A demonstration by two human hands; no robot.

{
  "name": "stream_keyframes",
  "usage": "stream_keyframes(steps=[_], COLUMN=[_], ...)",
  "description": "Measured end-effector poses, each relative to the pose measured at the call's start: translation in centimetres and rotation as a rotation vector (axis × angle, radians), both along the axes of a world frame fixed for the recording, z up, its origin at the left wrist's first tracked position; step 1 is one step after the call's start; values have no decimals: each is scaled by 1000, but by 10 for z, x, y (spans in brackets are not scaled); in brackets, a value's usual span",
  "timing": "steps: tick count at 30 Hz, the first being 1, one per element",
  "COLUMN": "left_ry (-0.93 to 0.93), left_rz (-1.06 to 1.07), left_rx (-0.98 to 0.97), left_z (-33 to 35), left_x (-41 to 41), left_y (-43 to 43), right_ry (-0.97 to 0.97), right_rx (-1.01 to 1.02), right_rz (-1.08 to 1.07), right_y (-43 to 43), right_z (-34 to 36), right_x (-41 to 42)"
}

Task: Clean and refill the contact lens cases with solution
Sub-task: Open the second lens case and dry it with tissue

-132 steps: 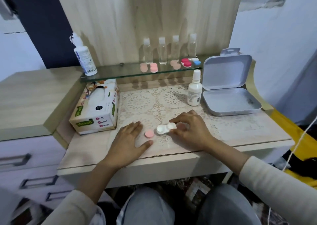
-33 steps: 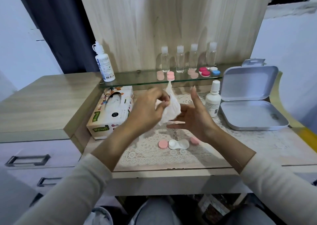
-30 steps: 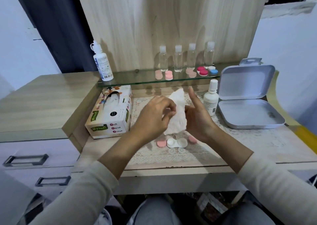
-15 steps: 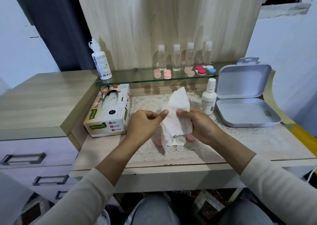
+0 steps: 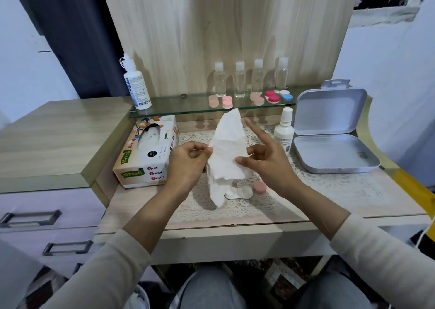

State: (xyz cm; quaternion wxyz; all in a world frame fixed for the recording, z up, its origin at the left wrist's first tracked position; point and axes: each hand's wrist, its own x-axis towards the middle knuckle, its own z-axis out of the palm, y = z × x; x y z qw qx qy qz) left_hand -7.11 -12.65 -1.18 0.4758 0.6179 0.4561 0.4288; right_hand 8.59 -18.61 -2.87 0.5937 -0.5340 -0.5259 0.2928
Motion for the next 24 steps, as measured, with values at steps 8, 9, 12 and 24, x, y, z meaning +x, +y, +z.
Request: stream_keyframes(steps=[8,9,12,24], left_ry=[25,24,-22,-56], left_rz=[-13,-23,-114,-261], left_rx=[17,18,23,184], left_z=[1,1,3,1], left_x=[-2,-3,-6,-11], left_y=[-3,-3,-3,0], right_ry=[-365,-367,-356,-410], right_rx=[60,63,43,-41], right_rz=[-27,-26,-14,-58], right_y=[2,2,5,8], right_z=[-1,-1,-2,5], right_x=[-1,-1,1,6])
